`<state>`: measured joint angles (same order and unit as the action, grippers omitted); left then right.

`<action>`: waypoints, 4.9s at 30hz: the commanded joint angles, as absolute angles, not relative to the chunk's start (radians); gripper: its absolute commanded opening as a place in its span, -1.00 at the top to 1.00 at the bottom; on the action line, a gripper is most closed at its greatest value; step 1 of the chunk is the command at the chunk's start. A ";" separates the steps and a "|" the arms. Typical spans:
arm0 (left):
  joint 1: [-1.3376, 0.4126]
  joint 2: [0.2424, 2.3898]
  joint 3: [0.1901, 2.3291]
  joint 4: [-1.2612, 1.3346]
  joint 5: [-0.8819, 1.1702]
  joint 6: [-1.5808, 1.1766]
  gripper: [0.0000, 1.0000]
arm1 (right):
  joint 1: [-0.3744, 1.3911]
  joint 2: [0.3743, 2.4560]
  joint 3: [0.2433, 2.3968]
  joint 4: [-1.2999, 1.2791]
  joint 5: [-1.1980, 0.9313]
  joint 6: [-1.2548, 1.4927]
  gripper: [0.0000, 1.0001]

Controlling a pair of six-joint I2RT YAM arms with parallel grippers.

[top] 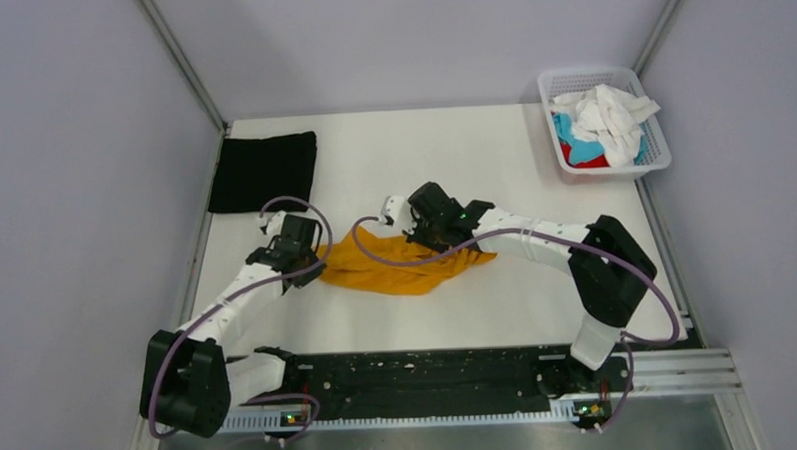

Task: Fold and stack the t-shirts
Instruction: Flatten out the tshirt

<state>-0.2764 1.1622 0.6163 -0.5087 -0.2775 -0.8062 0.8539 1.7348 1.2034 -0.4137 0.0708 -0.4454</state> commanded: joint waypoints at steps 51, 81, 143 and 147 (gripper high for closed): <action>-0.170 1.710 1.353 -0.486 -0.205 -0.663 -0.96 | 0.308 1.559 1.091 0.039 0.295 0.297 0.09; -0.190 1.204 0.683 -0.577 -0.021 -0.786 -0.48 | 0.301 0.873 0.638 -0.435 0.420 0.622 -0.97; -0.256 1.408 0.832 -0.626 -0.346 -0.805 1.00 | 0.633 1.066 0.505 -0.841 0.146 1.053 0.00; -0.256 1.399 0.817 -0.627 -0.342 -0.807 1.00 | 0.639 1.083 0.477 -0.810 0.140 1.051 0.17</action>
